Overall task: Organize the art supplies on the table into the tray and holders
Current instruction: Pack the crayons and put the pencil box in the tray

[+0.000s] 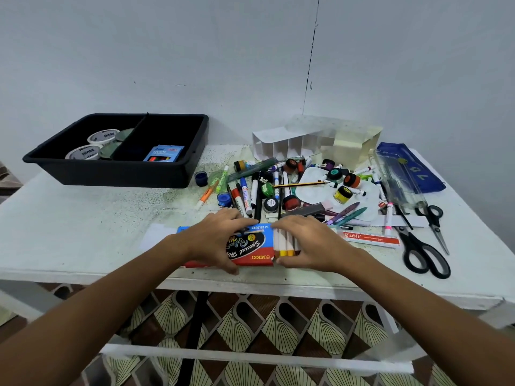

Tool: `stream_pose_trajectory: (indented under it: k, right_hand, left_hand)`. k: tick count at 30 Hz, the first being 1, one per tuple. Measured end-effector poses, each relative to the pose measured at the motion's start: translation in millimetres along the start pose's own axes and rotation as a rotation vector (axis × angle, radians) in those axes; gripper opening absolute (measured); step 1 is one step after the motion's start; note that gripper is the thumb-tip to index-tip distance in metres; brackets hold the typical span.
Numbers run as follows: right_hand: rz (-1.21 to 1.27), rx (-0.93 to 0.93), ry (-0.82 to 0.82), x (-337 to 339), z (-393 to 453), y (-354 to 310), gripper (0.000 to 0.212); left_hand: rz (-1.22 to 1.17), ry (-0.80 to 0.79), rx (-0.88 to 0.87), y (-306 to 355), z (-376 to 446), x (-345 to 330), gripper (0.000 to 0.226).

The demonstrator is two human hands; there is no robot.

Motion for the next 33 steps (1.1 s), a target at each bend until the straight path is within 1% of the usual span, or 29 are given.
stream_pose_trajectory:
  k: [4,7,10,12,14,17,20,22,25,26,27,29,30,31,33]
  right_hand:
    - [0.019,-0.02,-0.008,6,3,-6,0.075]
    - [0.044,-0.052,-0.041,10,1,1,0.092]
    - [-0.04,-0.08,-0.096,10,1,18,0.105]
    - [-0.108,-0.109,-0.135,7,1,29,0.104]
    - [-0.121,-0.123,-0.151,6,2,34,0.098]
    - [-0.112,-0.105,-0.121,7,5,27,0.093]
    - [-0.087,-0.085,-0.085,9,11,17,0.096]
    - [-0.049,-0.094,-0.082,9,13,20,0.103]
    - [0.093,-0.207,-0.125,10,7,41,0.114]
    - [0.163,-0.254,-0.136,11,5,48,0.112]
    - [0.229,-0.277,-0.135,12,4,51,0.106]
    - [0.328,-0.257,-0.102,13,6,48,0.087]
    - [0.364,-0.24,-0.08,13,8,44,0.081]
    - [0.399,-0.227,-0.062,11,11,40,0.081]
    - [0.462,-0.218,-0.04,7,16,35,0.088]
  left_hand:
    - [-0.043,0.026,0.005,0,2,3,0.103]
    - [-0.054,0.039,0.004,-6,0,6,0.101]
    - [-0.036,0.063,0.008,-13,-3,6,0.098]
    - [-0.034,0.072,0.017,-17,-4,5,0.097]
    - [-0.027,0.069,0.024,-19,-5,5,0.098]
    - [-0.012,0.071,0.022,-14,-2,6,0.101]
    - [0.005,0.072,0.005,-7,4,8,0.103]
    - [-0.001,0.068,0.019,-9,4,10,0.103]
    - [-0.006,0.076,0.044,-17,-3,12,0.102]
    - [-0.009,0.079,0.051,-19,-5,12,0.102]
    - [-0.015,0.081,0.058,-20,-6,11,0.102]
    - [-0.017,0.085,0.062,-19,-6,11,0.102]
    - [-0.015,0.085,0.061,-17,-4,11,0.102]
    - [-0.016,0.083,0.06,-14,-2,11,0.102]
    - [-0.027,0.079,0.062,-9,2,12,0.102]
Point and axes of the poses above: each hand's wrist, its own z-axis towards the middle knuckle, its own x-axis out of the back of the hand, y = z × x, the point moved 6 cm from there along z, towards the middle knuckle, and after that the axes turned 3 degrees about z, right-handed, at the moved point
